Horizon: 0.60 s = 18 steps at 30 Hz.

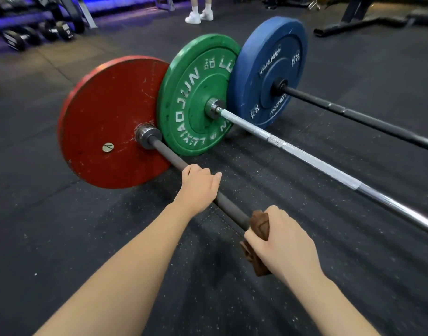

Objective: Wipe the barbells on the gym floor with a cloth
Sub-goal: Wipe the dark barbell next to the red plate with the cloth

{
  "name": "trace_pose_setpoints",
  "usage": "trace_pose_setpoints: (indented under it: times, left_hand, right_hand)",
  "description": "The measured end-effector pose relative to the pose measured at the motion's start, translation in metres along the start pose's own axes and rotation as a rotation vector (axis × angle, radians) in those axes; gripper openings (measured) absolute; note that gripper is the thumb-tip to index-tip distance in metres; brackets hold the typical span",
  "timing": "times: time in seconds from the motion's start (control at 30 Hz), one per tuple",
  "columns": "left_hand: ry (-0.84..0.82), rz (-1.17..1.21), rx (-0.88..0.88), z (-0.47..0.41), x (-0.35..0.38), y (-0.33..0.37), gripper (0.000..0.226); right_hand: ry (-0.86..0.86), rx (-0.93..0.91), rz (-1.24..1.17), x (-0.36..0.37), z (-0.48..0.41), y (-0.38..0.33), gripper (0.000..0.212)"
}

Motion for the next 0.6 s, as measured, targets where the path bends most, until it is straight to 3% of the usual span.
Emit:
trace_pose_setpoints:
  times: [0.17,0.4,0.53,0.6]
  left_hand:
    - [0.029,0.048,-0.023,0.001,-0.002,0.001,0.042]
    - [0.04,0.195,-0.092,0.005,-0.011,0.002,0.04]
    - [0.15,0.629,-0.156,0.005,-0.012,0.002,0.027]
    - [0.339,0.922,-0.16,0.016,-0.031,0.015,0.03]
  right_hand:
    - [0.042,0.02,0.122,0.002,-0.011,-0.017,0.036]
    - [0.068,0.017,0.05,0.023,-0.037,-0.061,0.044]
    - [0.022,-0.032,-0.089,0.024,-0.034,-0.046,0.048]
    - [-0.185,-0.03,-0.239,0.022,-0.036,-0.038,0.08]
Point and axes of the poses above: each hand's wrist, its own z-axis away from the middle knuckle, its own x-axis out of the palm, y = z × x, the point moved 4 cm from there along -z, towards the middle knuckle, and after that the axes turned 14 degrees about x, right-handed, at the moved point
